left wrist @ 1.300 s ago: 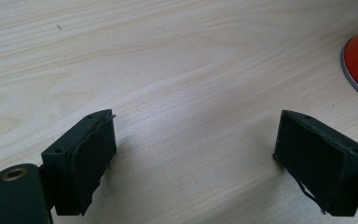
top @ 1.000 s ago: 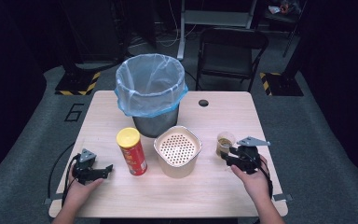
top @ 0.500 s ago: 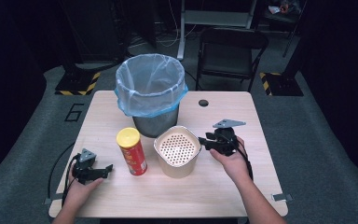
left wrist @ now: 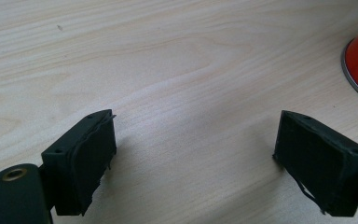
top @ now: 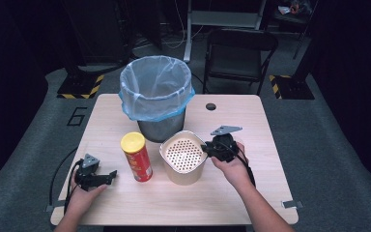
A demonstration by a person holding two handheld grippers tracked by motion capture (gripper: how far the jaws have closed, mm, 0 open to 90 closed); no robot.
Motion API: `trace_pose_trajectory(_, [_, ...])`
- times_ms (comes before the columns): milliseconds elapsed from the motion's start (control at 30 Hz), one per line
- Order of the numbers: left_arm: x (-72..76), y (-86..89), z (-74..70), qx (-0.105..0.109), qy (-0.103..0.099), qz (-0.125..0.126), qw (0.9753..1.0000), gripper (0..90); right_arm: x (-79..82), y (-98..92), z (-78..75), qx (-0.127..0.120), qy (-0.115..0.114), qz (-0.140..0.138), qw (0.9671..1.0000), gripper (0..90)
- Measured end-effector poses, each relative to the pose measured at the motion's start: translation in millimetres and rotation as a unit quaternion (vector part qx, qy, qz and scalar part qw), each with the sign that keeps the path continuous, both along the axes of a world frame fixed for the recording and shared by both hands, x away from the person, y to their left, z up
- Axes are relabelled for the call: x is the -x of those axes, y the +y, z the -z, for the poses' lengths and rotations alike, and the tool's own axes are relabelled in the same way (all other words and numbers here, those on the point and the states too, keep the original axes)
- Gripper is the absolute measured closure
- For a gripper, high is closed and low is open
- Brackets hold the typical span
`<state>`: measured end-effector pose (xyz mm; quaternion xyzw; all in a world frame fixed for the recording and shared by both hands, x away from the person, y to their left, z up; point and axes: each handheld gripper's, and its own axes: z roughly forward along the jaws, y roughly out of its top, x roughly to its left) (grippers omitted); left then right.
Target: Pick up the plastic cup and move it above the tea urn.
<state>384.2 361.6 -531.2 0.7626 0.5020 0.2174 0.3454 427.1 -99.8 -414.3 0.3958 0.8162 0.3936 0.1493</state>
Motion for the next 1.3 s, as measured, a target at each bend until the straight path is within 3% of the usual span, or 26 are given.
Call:
trace_pose_trajectory(100, [0.1, 0.2, -0.3, -0.001, 0.002, 0.001, 1.0000, 12.3, 7.4, -3.7, -1.1, 0.011, -0.002, -0.004, 0.9999, 77.1])
trace_pose_trajectory(467, [0.3, 0.6, -1.1, -0.003, 0.007, 0.004, 1.0000, 12.3, 36.0, -29.2, 0.1, 0.004, -0.003, -0.026, 0.9997, 77.5])
trace_pose_trajectory(600, [0.3, 0.6, -1.1, -0.004, 0.007, 0.004, 1.0000, 12.2, 44.4, -37.4, 1.1, -0.008, 0.002, -0.031, 0.9995, 78.1])
trace_pose_trajectory(667, [0.3, 0.5, -1.0, -0.003, 0.007, 0.004, 1.0000, 12.3, 47.0, -41.3, -0.1, -0.015, 0.009, -0.031, 0.9993, 75.0])
trace_pose_trajectory(700, [0.3, 0.4, -1.0, -0.003, 0.007, 0.003, 1.0000, 12.3, 47.5, -43.6, -1.7, -0.027, 0.010, -0.031, 0.9991, 69.3])
trace_pose_trajectory(733, [0.3, 0.5, -1.1, -0.003, 0.007, 0.003, 1.0000, 12.3, 48.6, -46.8, -5.8, -0.039, 0.006, -0.023, 0.9989, 64.3])
trace_pose_trajectory(767, [0.3, 0.4, -1.0, -0.003, 0.007, 0.003, 1.0000, 12.2, 49.6, -52.3, -13.7, -0.046, -0.014, -0.011, 0.9988, 59.1])
trace_pose_trajectory(867, [0.2, 0.3, -0.9, -0.003, 0.006, 0.003, 1.0000, 12.2, 47.4, -63.2, -24.3, -0.031, -0.050, 0.022, 0.9980, 50.1])
trace_pose_trajectory(933, [0.3, 0.4, -1.0, -0.003, 0.007, 0.003, 1.0000, 12.2, 44.0, -70.9, -24.9, -0.018, -0.060, 0.045, 0.9970, 44.3])
trace_pose_trajectory(1000, [0.3, 0.4, -1.0, -0.003, 0.006, 0.003, 1.0000, 12.2, 39.9, -78.3, -19.8, -0.010, -0.054, 0.065, 0.9963, 36.1])
trace_pose_trajectory(1100, [0.3, 0.3, -1.0, -0.003, 0.006, 0.003, 1.0000, 12.2, 36.8, -85.2, -10.6, -0.012, -0.048, 0.089, 0.9948, 32.4])
trace_pose_trajectory(1133, [0.3, 0.4, -1.1, -0.003, 0.007, 0.004, 1.0000, 12.2, 33.3, -92.0, 1.7, -0.019, -0.036, 0.105, 0.9937, 28.9])
trace_pose_trajectory(1300, [0.2, 0.5, -1.1, -0.004, 0.007, 0.004, 1.0000, 12.2, 25.6, -97.5, 21.2, -0.005, -0.030, 0.117, 0.9926, 26.3])
